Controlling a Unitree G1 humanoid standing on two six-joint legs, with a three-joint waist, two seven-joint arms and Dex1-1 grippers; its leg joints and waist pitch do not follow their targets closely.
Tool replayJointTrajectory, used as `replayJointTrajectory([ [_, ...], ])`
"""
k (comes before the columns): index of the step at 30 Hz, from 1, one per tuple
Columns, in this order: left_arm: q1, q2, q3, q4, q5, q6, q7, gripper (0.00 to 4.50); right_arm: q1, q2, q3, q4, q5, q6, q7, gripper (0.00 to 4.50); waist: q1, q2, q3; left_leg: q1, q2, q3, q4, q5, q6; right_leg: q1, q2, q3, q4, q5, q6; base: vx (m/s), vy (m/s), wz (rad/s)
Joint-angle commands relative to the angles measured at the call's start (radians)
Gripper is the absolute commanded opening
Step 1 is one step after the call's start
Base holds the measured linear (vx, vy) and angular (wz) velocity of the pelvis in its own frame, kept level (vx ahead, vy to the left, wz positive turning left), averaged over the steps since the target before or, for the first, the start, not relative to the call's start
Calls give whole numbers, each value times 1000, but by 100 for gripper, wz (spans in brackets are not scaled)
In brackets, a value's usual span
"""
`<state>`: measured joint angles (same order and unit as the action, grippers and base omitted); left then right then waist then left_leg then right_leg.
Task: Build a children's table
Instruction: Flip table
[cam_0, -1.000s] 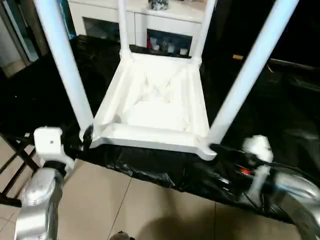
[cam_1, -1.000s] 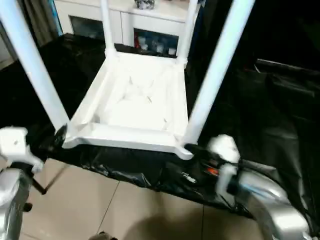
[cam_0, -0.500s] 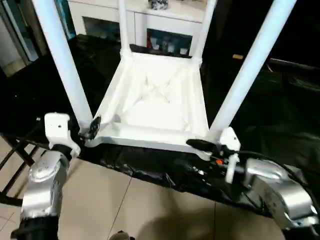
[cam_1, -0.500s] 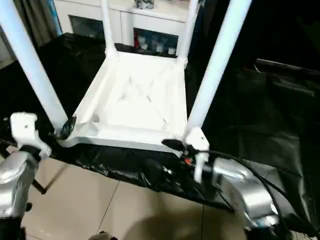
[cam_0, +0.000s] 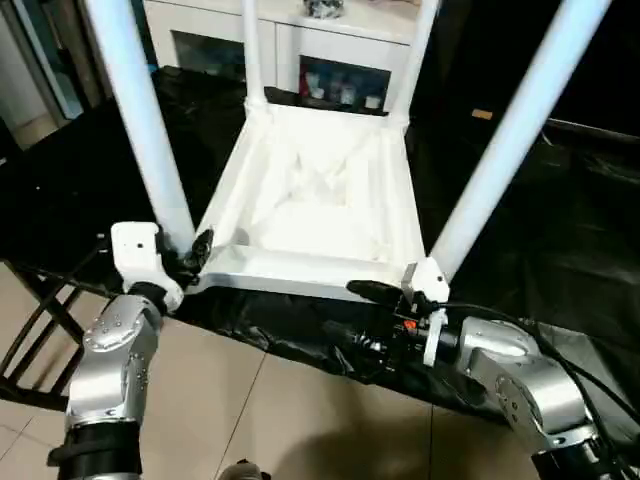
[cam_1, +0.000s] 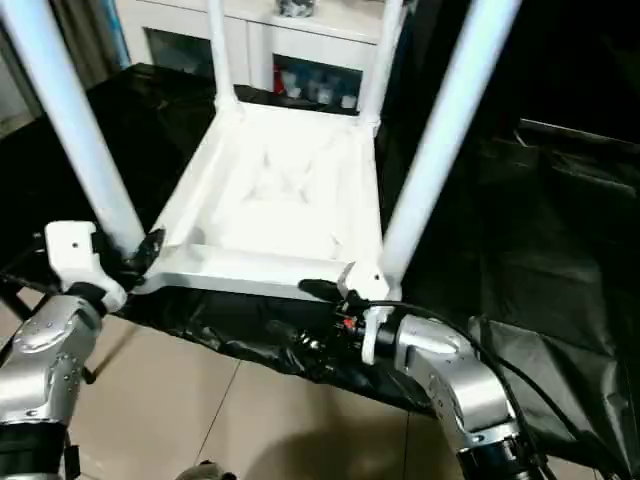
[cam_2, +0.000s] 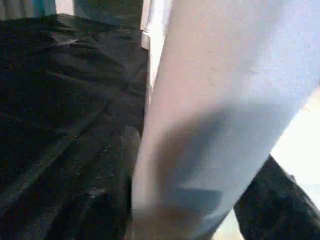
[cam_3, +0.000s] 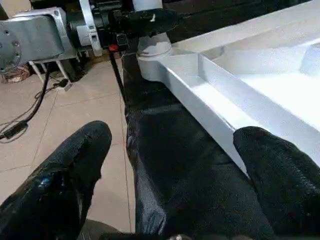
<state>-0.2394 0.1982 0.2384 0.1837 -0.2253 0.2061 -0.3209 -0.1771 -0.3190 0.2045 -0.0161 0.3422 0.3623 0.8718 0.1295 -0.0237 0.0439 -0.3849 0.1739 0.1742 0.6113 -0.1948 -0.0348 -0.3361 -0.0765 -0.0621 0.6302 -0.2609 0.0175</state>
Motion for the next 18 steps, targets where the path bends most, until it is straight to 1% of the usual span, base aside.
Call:
replayJointTrajectory([
  [1, -4, -26, -28, -38, -46, 43, -4, 247, 2, -7, -12, 2, -1, -13, 4, 450, 1, 7, -48, 29, 74, -32, -99, -197, -28, 6, -89, 52, -70, 24, -201, 0, 0, 0],
  [2, -7, -34, -27, -45, -60, 66, 0, 247, 0, -7, -16, 4, 0, -13, 5, 450, 2, 8, -47, 29, 74, -32, -100, -198, -29, 6, -89, 52, -71, 20, -198, 0, 0, 0],
  [3, -12, -48, -22, -58, -86, 97, 6, 240, -2, -7, -22, 9, -6, -13, -7, 450, 7, 7, -48, 30, 74, -31, -99, -196, -30, 6, -89, 53, -72, 18, -194, 0, 0, 0],
  [4, -23, -75, -10, -86, -131, 154, 16, 238, -2, -4, -29, 14, -12, -10, -26, 450, 10, 5, -48, 29, 73, -30, -98, -185, -29, 6, -89, 53, -70, 28, -193, 0, 0, 0],
  [6, -31, -99, 2, -112, -171, 181, 29, 238, 1, 1, -36, 13, -15, 3, -49, 450, 11, 3, -50, 27, 72, -30, -97, -159, -24, 9, -88, 52, -68, 52, -193, 0, 0, 0],
  [7, -34, -113, 7, -126, -196, 195, 34, 238, 4, 3, -38, 12, -14, 12, -59, 450, 11, 5, -52, 25, 72, -31, -95, -140, -20, 9, -87, 52, -66, 78, -193, 0, 0, 0],
  [9, -37, -149, 6, -170, -241, 233, 54, 237, 15, 5, -39, 6, -19, 38, -88, 450, 14, 0, -57, 23, 68, -28, -87, -96, -5, 11, -85, 52, -60, 142, -201, 0, 0, 0],
  [10, -37, -163, 1, -186, -248, 244, 57, 237, 21, 4, -37, 3, -22, 47, -97, 450, 17, 1, -57, 21, 66, -26, -83, -68, 9, 10, -83, 51, -57, 181, -209, 0, 0, 0],
  [11, -35, -174, -5, -196, -251, 251, 58, 237, 27, 3, -36, 2, -27, 54, -105, 450, 18, 1, -57, 20, 67, -25, -83, -62, 15, 10, -84, 50, -57, 191, -211, 0, 0, 0],
  [13, -33, -197, -7, -213, -255, 259, 71, 237, 37, 5, -43, -1, -28, 63, -125, 450, 20, -2, -58, 16, 64, -25, -80, -43, 30, 12, -81, 49, -56, 209, -213, 0, 0, 0],
  [14, -33, -208, -4, -220, -255, 261, 82, 237, 41, 8, -49, -2, -27, 67, -136, 450, 19, -3, -56, 15, 65, -25, -80, -50, 36, 12, -82, 49, -58, 201, -210, 0, 0, 0],
  [16, -33, -228, -14, -240, -246, 272, 92, 236, 32, 44, -96, 25, -15, 84, -216, 450, 15, -2, -55, 15, 67, -27, -84, -63, 34, 12, -83, 49, -60, 177, -208, 0, 0, 0],
  [17, -33, -232, -18, -245, -243, 275, 93, 235, 27, 57, -111, 35, -11, 88, -242, 450, 14, -3, -55, 16, 68, -27, -85, -65, 31, 12, -82, 48, -60, 170, -207, 0, 0, 0],
  [18, -33, -232, -18, -245, -243, 275, 93, 235, 27, 57, -111, 35, -11, 88, -242, 450, 12, -3, -55, 17, 67, -27, -85, -71, 28, 11, -82, 48, -61, 153, -210, 0, 0, 0],
])
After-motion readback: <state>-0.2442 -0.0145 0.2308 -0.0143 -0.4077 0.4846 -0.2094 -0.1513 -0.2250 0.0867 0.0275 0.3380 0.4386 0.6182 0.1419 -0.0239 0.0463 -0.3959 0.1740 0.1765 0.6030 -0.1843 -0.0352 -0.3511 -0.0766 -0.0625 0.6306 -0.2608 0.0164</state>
